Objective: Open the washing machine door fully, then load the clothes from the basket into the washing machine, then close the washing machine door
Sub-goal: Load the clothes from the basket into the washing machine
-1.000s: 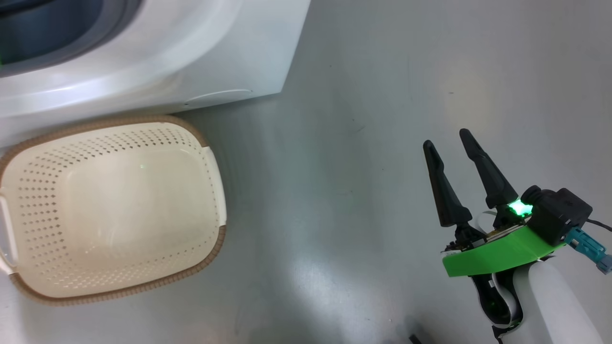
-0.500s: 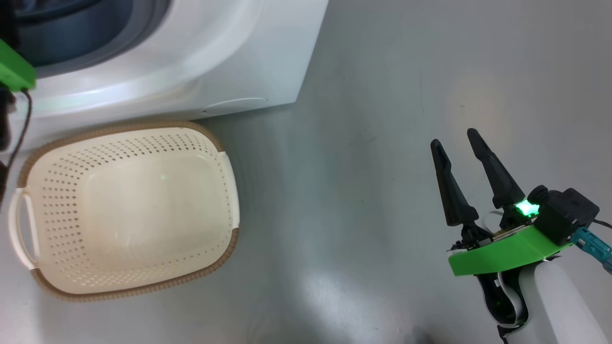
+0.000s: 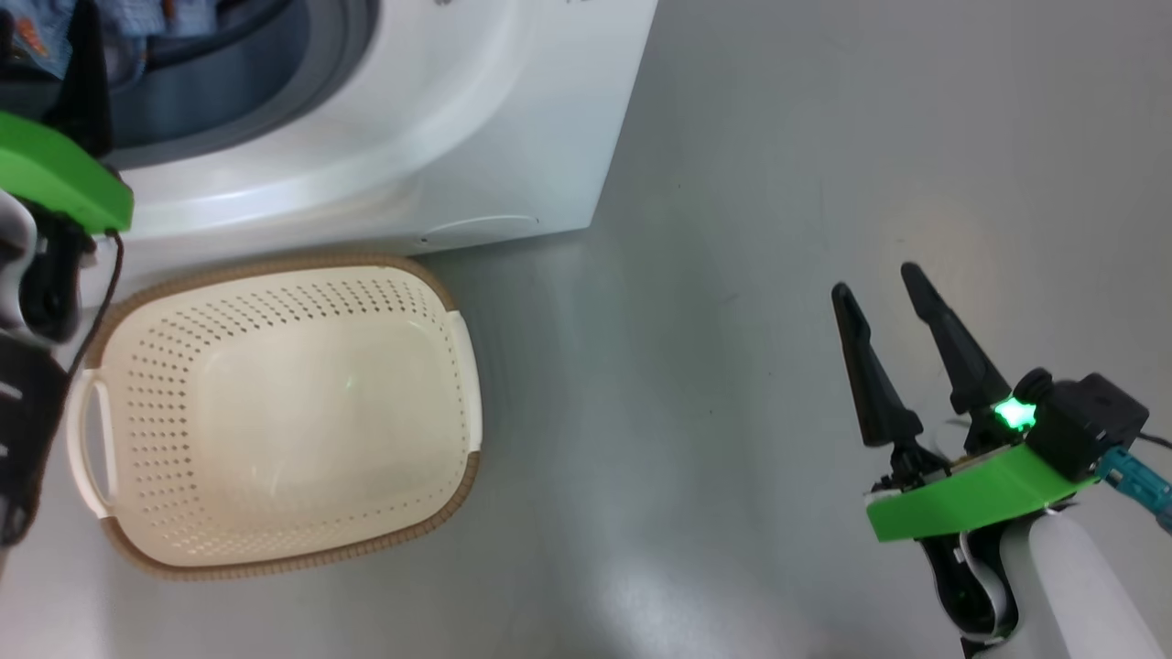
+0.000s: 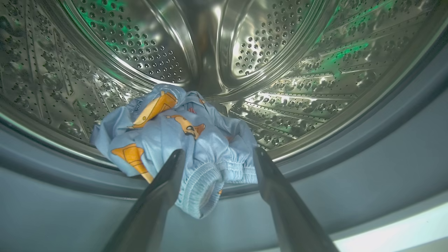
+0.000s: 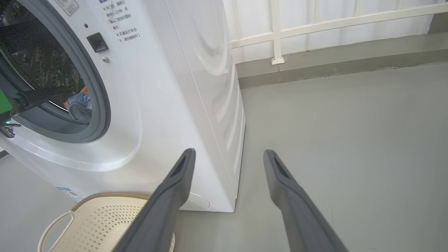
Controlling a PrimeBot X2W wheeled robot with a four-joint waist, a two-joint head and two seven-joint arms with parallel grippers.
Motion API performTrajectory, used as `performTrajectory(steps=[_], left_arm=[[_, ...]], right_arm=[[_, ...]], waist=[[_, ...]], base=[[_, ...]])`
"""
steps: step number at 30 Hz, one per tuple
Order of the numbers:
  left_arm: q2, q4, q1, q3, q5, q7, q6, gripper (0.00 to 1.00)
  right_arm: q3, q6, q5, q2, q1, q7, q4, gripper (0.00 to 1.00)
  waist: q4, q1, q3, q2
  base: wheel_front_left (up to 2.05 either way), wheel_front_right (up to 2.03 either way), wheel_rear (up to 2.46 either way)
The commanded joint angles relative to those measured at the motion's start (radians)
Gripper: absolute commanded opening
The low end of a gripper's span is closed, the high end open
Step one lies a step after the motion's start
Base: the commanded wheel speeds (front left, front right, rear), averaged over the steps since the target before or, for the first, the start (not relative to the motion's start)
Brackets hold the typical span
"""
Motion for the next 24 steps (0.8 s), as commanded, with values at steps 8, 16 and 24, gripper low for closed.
performTrajectory(steps=[8,16,24], left_arm=[[0.033,-0.111,0.145,0.131,0.059,-0.006,-0.002,1.0],[-0.025,-0.218,0.358,0.283,0.195,-0.006,0.011,1.0],[-0.093,-0.353,0.619,0.455,0.337,-0.006,0.021,1.0]], right_arm=[[0.011,0.003,0.004,-0.022,0.073,-0.005,-0.004,1.0],[0.005,0.003,0.009,-0.047,0.123,-0.005,0.011,1.0],[-0.001,0.003,0.019,-0.081,0.189,-0.005,0.028,1.0]], waist=[[0.025,0.0,-0.08,0.0],[0.054,0.0,-0.174,0.0],[0.082,0.0,-0.28,0.0]], base=[[0.0,0.0,0.0],[0.0,0.0,0.0],[0.0,0.0,0.0]])
